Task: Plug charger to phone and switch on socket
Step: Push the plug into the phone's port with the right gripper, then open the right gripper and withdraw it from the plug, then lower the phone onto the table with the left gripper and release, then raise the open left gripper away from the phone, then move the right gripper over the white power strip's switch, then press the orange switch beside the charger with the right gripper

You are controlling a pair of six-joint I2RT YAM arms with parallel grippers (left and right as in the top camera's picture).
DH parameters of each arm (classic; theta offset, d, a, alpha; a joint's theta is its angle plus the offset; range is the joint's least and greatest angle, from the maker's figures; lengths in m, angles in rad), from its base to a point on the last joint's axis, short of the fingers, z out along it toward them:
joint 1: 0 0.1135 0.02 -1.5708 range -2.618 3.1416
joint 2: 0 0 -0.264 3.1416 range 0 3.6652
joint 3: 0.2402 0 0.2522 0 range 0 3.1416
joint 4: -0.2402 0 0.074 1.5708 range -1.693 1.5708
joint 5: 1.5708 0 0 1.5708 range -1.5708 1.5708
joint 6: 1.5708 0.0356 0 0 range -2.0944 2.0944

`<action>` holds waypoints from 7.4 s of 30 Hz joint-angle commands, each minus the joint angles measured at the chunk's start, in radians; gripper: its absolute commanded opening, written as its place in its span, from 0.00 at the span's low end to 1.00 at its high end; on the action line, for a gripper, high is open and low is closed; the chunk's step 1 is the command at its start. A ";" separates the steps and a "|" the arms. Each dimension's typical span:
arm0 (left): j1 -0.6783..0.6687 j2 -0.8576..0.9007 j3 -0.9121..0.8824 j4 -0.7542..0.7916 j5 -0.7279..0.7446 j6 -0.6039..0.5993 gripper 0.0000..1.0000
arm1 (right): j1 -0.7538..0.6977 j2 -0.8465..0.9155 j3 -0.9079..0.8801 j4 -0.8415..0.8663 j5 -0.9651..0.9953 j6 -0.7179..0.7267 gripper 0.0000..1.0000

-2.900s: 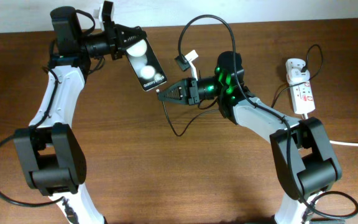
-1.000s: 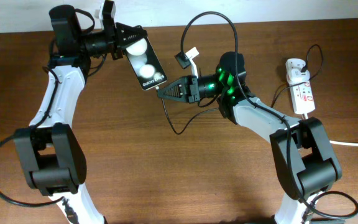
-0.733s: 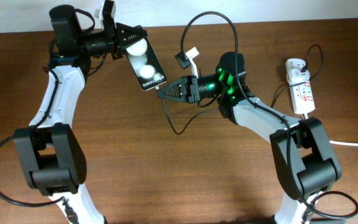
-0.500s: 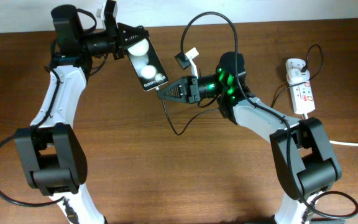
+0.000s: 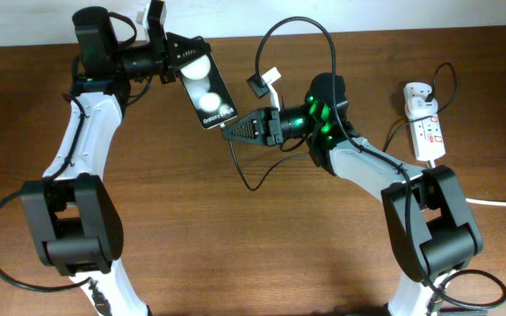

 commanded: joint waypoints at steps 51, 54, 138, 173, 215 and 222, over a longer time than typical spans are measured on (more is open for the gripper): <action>0.000 -0.026 0.012 0.006 0.111 0.040 0.00 | 0.002 0.000 0.011 0.004 0.137 0.151 0.99; 0.027 -0.026 0.012 0.006 0.117 0.040 0.00 | 0.000 0.001 0.011 0.004 0.138 0.151 0.99; -0.296 0.335 0.013 -0.703 -0.649 0.517 0.99 | -0.218 -0.064 0.378 -1.574 0.852 -0.696 0.99; -0.286 0.238 0.338 -1.054 -1.005 0.520 0.99 | -0.218 -0.064 0.378 -1.579 0.849 -0.715 0.99; -0.169 -0.082 0.447 -1.476 -1.146 1.004 0.99 | -0.908 0.254 0.929 -2.138 0.796 -1.293 0.99; -0.169 -0.082 0.447 -1.476 -1.146 1.004 0.99 | -0.906 0.300 0.924 -2.050 0.838 -1.342 0.99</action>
